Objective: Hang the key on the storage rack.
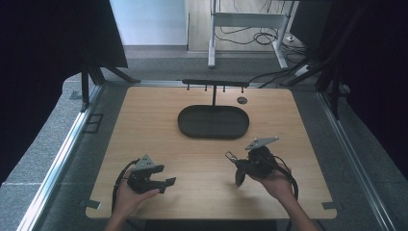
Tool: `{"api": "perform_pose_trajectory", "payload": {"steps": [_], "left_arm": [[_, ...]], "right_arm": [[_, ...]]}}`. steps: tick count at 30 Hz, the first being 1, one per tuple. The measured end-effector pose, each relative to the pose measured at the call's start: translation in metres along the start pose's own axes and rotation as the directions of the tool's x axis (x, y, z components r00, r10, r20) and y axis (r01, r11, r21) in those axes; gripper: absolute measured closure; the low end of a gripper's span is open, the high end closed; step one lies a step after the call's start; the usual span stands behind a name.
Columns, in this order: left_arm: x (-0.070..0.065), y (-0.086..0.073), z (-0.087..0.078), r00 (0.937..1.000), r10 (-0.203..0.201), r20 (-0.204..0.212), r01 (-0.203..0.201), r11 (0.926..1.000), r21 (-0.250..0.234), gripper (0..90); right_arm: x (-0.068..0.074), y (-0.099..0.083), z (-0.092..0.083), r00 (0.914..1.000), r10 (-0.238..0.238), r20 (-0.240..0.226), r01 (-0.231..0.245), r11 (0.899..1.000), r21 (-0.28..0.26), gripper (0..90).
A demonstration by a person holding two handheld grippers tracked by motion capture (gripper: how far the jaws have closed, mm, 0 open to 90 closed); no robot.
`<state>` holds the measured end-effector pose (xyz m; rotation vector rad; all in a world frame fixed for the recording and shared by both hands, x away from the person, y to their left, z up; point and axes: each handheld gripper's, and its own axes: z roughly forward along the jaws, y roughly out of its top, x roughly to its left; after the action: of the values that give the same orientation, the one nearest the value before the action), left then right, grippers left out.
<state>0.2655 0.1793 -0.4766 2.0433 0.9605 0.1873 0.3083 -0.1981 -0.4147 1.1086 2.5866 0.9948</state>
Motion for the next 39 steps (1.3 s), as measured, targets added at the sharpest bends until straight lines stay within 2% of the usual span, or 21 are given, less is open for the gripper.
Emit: {"api": "perform_pose_trajectory", "payload": {"steps": [18, 39], "left_arm": [[0.000, 0.000, 0.001, 1.0000, -0.001, 0.000, 0.001, 1.0000, 0.001, 29.3], [0.000, 0.000, 0.001, 1.0000, 0.001, -0.003, -0.001, 1.0000, 0.007, 29.3]], "right_arm": [[-0.004, 0.005, -0.012, 0.9998, 0.014, 0.016, -0.013, 0.999, -0.053, 80.2], [-0.015, 0.017, -0.022, 0.9985, 0.033, 0.043, -0.029, 0.995, -0.098, 80.2]]}}
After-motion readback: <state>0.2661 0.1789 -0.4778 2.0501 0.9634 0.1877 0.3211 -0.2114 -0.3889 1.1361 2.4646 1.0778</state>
